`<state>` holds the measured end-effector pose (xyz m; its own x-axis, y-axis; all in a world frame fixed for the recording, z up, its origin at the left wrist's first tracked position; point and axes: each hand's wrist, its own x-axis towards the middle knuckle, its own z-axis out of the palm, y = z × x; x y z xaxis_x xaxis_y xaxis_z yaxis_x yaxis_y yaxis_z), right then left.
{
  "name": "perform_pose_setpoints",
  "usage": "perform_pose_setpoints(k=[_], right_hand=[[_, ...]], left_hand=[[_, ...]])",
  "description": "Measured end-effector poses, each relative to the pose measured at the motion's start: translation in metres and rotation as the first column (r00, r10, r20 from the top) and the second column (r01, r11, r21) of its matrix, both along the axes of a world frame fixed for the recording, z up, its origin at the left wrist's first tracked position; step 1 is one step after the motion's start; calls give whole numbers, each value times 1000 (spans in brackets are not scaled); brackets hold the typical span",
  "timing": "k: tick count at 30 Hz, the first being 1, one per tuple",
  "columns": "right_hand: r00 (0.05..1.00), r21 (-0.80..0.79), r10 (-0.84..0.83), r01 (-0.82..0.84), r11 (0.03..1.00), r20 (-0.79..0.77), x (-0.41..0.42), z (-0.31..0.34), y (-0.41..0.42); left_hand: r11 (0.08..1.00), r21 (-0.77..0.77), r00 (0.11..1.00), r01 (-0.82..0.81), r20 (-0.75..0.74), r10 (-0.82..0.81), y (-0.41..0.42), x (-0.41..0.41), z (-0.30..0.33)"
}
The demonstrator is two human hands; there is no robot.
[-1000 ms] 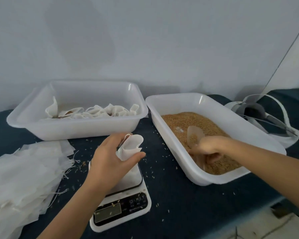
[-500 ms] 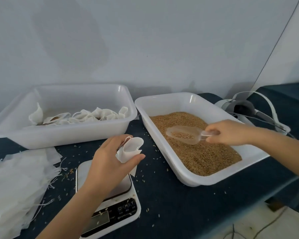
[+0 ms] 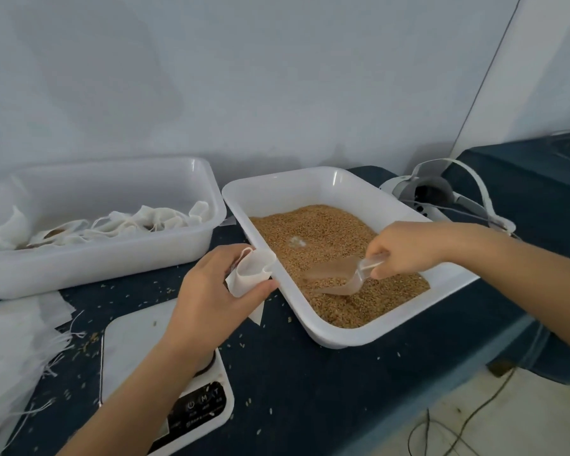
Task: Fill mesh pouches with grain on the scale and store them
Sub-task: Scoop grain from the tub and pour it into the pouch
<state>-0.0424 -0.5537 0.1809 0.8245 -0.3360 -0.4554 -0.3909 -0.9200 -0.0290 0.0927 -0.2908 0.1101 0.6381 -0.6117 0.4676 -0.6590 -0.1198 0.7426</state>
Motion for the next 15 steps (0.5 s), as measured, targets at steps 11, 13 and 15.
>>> perform_pose_setpoints(k=[11, 13, 15], right_hand=[[979, 154, -103, 77, 985, 173, 5, -45, 12], [974, 169, -114, 81, 982, 197, 1, -48, 12], [962, 192, -129, 84, 978, 240, -2, -49, 11]], left_hand=[[999, 10, 999, -41, 11, 41, 16, 11, -7], [999, 18, 999, -51, 18, 50, 17, 12, -7], [998, 20, 998, -58, 17, 58, 17, 13, -7]])
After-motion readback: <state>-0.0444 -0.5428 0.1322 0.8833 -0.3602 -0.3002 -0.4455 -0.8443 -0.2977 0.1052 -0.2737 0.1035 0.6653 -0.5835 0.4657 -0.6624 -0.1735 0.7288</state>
